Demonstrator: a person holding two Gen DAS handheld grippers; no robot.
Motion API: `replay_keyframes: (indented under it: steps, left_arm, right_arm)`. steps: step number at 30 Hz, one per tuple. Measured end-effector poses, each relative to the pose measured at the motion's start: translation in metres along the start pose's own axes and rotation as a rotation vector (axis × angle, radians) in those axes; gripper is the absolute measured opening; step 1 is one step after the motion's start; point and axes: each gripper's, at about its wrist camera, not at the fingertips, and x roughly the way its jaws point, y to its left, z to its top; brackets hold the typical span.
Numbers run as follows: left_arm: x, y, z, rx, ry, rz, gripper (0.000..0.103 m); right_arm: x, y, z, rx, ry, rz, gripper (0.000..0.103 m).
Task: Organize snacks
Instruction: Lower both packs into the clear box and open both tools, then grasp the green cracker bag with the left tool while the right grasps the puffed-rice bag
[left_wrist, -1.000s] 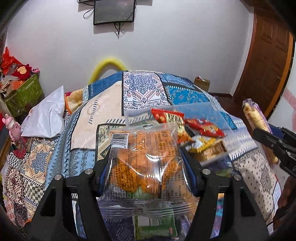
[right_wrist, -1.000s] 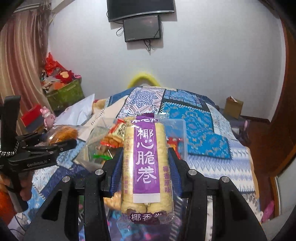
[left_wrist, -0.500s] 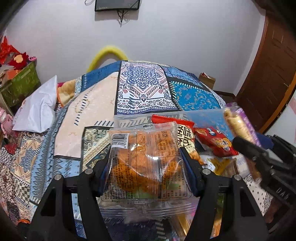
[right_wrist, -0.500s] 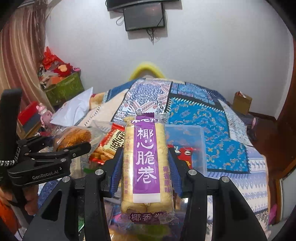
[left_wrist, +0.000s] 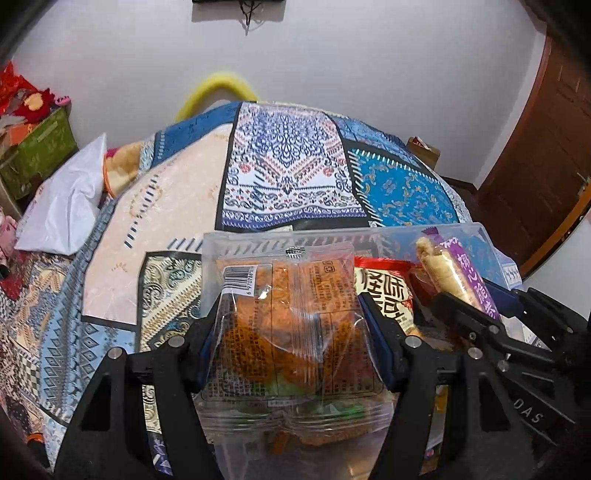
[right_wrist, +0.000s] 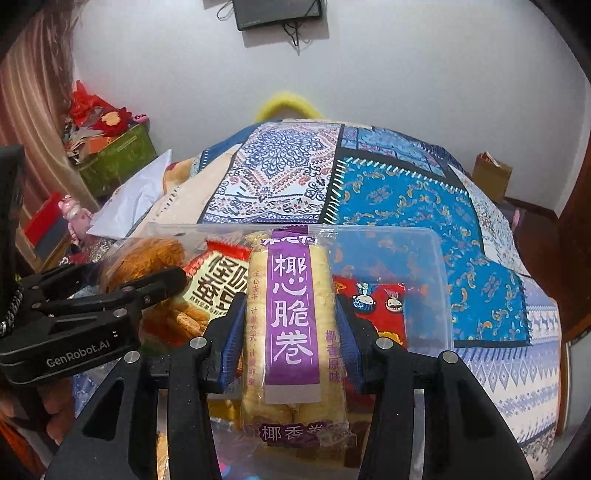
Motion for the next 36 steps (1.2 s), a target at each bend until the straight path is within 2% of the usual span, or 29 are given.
replay_keyframes:
  steps: [3, 9, 13, 17, 22, 28, 30, 36]
  left_arm:
    - [0.003, -0.008, -0.001, 0.042, -0.01, 0.041, 0.067]
    - [0.005, -0.015, -0.005, 0.096, 0.006, 0.058, 0.068]
    - [-0.001, -0.009, -0.006, 0.078, 0.025, 0.028, 0.069]
    - [-0.014, -0.002, -0.004, 0.034, 0.029, -0.025, 0.069]
    - [-0.046, -0.006, -0.008, 0.076, -0.022, -0.034, 0.069]
    - [-0.088, -0.004, -0.028, 0.134, -0.067, -0.033, 0.07]
    - [-0.099, -0.003, -0.039, 0.156, -0.071, -0.029, 0.07]
    - [-0.115, 0.007, -0.075, 0.155, -0.037, -0.026, 0.075]
  right_arm:
    - [0.005, -0.002, 0.001, 0.008, 0.02, 0.007, 0.043]
    - [0.009, 0.0, 0.0, -0.011, 0.058, -0.006, 0.045]
    - [0.003, -0.002, -0.003, -0.012, 0.051, -0.023, 0.061]
    - [-0.011, -0.001, -0.001, -0.023, 0.026, -0.027, 0.062]
    - [-0.038, 0.003, -0.003, -0.048, -0.024, -0.026, 0.062]
    - [-0.078, 0.003, -0.017, -0.061, -0.091, -0.013, 0.065]
    - [-0.09, 0.003, -0.025, -0.06, -0.109, -0.009, 0.072]
    - [-0.109, 0.008, -0.051, -0.073, -0.115, -0.01, 0.075]
